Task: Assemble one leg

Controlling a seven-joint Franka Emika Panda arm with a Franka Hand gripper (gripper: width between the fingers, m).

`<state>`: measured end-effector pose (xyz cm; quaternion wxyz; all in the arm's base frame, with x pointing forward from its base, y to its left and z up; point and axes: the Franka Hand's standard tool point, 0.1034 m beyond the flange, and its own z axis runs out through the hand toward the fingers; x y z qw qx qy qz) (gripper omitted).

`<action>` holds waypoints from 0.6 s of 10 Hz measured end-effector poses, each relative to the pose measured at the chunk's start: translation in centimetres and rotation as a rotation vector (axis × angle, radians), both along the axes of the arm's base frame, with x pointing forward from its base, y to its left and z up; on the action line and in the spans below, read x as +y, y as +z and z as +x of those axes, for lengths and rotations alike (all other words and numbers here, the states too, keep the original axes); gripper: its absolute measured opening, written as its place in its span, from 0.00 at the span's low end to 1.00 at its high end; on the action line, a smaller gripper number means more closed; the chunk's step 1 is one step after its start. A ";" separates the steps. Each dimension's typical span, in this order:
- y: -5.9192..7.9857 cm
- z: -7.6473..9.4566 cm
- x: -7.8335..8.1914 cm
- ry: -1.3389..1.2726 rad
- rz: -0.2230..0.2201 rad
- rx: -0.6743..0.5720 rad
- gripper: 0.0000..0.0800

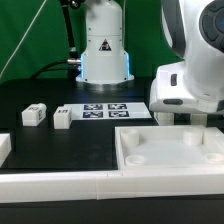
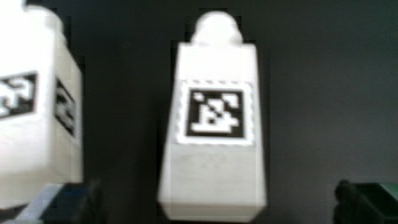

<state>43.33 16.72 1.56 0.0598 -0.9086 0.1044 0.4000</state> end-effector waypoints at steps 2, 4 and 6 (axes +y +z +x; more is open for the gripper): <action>-0.5 -0.5 0.3 0.006 -0.002 -0.005 0.81; -0.8 -0.8 0.3 0.006 -0.004 -0.005 0.81; -1.0 -1.1 -0.2 0.001 -0.009 0.001 0.81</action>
Offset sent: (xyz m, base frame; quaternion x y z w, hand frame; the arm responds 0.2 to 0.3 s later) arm -0.0085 0.0004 -0.0092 -0.0012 0.0109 0.0002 0.9999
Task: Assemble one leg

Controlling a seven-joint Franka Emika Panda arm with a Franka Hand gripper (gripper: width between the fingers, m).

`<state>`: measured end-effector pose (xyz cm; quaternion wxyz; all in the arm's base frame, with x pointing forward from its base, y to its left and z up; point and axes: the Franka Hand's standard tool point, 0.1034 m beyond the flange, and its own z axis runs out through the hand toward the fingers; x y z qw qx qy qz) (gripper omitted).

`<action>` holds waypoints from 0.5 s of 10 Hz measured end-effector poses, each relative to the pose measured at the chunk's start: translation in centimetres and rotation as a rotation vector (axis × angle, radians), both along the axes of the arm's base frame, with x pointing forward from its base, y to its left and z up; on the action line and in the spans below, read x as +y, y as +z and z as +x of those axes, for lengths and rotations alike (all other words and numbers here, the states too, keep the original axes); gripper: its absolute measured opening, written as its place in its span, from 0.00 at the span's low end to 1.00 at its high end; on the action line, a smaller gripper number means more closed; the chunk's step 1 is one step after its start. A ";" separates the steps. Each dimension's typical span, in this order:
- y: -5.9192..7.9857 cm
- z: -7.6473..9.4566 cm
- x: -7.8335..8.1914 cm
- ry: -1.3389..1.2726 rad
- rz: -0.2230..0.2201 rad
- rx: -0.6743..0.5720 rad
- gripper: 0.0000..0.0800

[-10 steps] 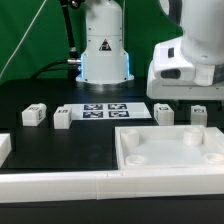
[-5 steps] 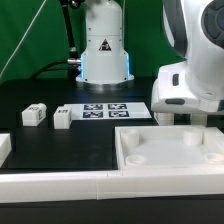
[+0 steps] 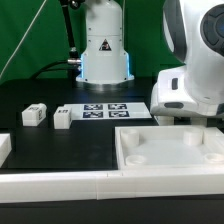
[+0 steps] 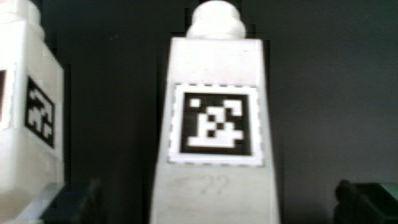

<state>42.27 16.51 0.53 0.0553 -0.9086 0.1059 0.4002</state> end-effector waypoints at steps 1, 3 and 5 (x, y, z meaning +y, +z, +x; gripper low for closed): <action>0.0 0.0 -0.1 0.000 0.000 0.002 0.81; 0.0 -0.1 0.0 0.000 0.000 0.002 0.68; 0.0 -0.1 0.0 0.000 0.000 0.003 0.43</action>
Offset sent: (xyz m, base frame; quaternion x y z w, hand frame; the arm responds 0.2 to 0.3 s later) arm 0.0000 0.0000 0.0000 0.0000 0.0000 0.0000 1.0000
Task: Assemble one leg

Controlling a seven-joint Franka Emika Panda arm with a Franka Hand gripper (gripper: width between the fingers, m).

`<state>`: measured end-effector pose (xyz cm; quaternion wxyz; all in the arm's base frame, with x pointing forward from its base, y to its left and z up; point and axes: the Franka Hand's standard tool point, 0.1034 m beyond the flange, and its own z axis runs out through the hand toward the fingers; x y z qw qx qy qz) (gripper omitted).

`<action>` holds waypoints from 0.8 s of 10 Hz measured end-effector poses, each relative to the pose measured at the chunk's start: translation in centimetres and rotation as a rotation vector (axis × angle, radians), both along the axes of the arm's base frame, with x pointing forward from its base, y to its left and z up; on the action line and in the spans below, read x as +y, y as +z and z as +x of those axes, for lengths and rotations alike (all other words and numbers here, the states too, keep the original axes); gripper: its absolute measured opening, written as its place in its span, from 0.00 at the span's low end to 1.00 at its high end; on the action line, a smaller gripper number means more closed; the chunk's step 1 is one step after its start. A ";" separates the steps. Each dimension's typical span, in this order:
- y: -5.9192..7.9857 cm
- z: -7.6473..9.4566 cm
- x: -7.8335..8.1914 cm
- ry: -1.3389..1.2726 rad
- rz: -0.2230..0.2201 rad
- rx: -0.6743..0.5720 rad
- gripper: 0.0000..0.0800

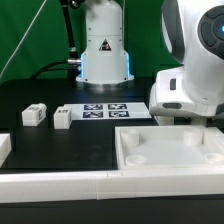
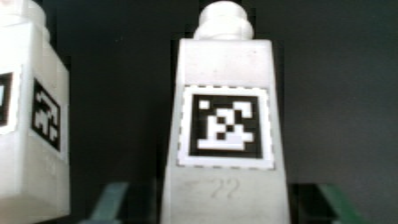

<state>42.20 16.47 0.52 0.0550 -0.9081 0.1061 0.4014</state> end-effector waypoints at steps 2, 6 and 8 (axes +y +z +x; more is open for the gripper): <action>0.0 0.0 0.0 0.000 0.000 0.000 0.36; 0.3 0.0 0.0 0.001 0.000 0.006 0.36; 4.8 1.5 0.1 0.006 -0.002 0.001 0.37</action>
Offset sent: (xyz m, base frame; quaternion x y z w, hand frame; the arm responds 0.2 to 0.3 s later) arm 0.0000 0.0000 0.0000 0.0000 0.0000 0.0000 1.0000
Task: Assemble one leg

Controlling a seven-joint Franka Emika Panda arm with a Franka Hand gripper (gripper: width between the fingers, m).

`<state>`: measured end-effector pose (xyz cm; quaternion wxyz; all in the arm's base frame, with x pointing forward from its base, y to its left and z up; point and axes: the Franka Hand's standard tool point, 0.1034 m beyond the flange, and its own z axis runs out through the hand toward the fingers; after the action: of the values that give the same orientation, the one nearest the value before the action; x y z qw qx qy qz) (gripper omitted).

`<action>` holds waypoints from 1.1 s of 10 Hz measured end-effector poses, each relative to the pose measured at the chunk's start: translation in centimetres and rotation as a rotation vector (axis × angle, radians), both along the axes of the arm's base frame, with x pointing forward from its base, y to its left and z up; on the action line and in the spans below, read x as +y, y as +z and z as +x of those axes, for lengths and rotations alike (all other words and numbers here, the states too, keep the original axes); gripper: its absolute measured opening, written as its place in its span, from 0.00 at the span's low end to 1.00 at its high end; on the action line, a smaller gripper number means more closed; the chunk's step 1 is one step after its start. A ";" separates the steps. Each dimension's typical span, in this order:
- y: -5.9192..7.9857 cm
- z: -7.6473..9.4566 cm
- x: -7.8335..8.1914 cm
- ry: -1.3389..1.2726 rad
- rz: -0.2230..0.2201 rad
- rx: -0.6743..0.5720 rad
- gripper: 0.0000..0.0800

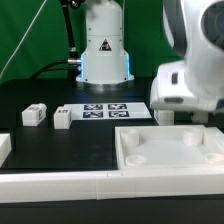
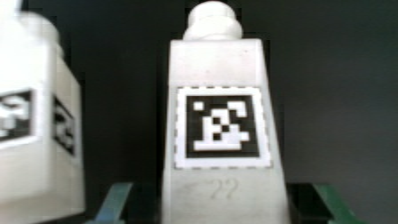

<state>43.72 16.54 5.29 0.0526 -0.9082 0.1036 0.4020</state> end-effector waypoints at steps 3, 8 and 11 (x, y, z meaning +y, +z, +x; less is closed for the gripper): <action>4.7 1.7 -0.4 0.018 0.005 -0.028 0.37; 3.7 3.2 -1.2 0.033 0.001 -0.316 0.37; 4.4 6.1 -2.9 0.041 -0.021 -0.560 0.37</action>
Offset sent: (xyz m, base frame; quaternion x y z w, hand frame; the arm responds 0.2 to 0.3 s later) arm 0.0000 0.0000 0.0000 0.0000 0.0000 0.0000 1.0000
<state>49.80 13.68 9.72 0.0616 -0.9864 0.0705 0.1351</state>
